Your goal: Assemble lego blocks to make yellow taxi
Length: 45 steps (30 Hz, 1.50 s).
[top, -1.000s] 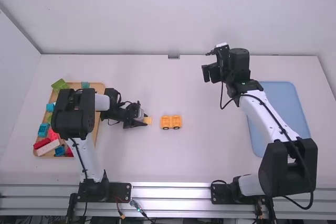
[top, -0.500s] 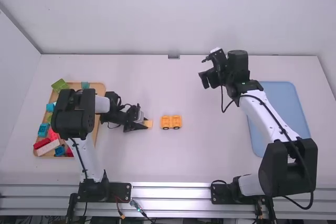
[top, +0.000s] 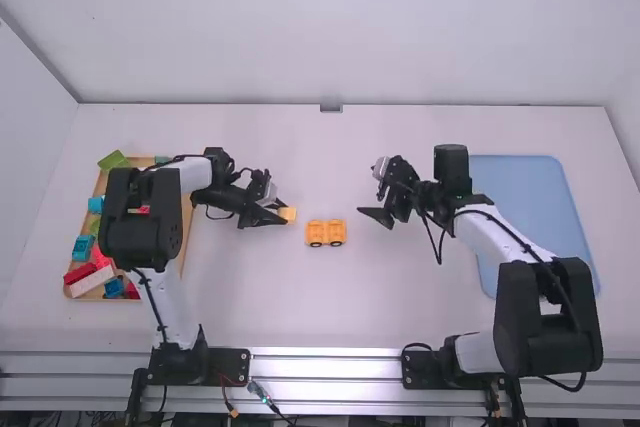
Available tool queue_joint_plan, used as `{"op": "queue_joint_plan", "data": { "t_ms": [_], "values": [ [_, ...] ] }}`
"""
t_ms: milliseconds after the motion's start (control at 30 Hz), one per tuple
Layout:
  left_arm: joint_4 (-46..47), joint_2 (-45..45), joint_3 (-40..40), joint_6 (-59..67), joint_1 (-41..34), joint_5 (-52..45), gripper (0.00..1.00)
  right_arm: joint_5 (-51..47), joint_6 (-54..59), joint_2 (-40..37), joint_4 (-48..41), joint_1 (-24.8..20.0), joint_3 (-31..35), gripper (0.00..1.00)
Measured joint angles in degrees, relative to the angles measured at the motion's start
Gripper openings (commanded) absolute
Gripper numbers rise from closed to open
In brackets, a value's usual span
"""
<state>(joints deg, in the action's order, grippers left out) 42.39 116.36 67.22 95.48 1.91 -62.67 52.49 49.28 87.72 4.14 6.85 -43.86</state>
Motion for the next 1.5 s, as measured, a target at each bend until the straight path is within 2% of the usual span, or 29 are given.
{"op": "queue_joint_plan", "data": {
  "t_ms": [167, 367, 467, 667, 867, 1133, 1267, 1500],
  "values": [
    [0.26, -0.7, 0.0, -0.02, -2.97, -0.35, 0.05, 5.51, -0.68, 3.96, 7.04, 0.61, 1.57, 0.99],
    [-0.57, -5.31, -1.16, -0.07, -6.8, -0.59, 0.03, 8.7, -0.76, 12.17, 6.62, 2.34, 0.63, 0.99],
    [-6.21, -8.2, -4.15, -2.03, -9.42, -0.76, 0.02, 11.19, 3.56, 15.54, 0.66, 2.84, -1.22, 0.99],
    [-21.64, -9.7, -10.14, -13.22, -13.53, 3.26, 0.02, 13.31, 10.49, 16.65, -5.92, 2.69, -2.32, 0.99],
    [-35.23, -13.29, -17.94, -25.77, -16.72, 7.72, 0.02, 13.14, 13.9, 20.0, -4.68, 4.31, -3.15, 0.99],
    [-55.15, -14.1, -26.23, -39.06, -15.32, 9.86, 0.02, 12.87, 15.15, 26.08, 1.55, 6.86, -3.17, 0.99],
    [-58.69, -14.1, -28.22, -43.91, -15.23, 10.49, 0.02, 12.74, 15.21, 27.61, 4.48, 7.58, -3.17, 0.99],
    [-57.46, -14.1, -28.57, -46.29, -15.13, 11.26, 0.01, 10.12, 11.65, 31.89, 12.7, 10.21, -3.32, 0.99]
  ]
}}
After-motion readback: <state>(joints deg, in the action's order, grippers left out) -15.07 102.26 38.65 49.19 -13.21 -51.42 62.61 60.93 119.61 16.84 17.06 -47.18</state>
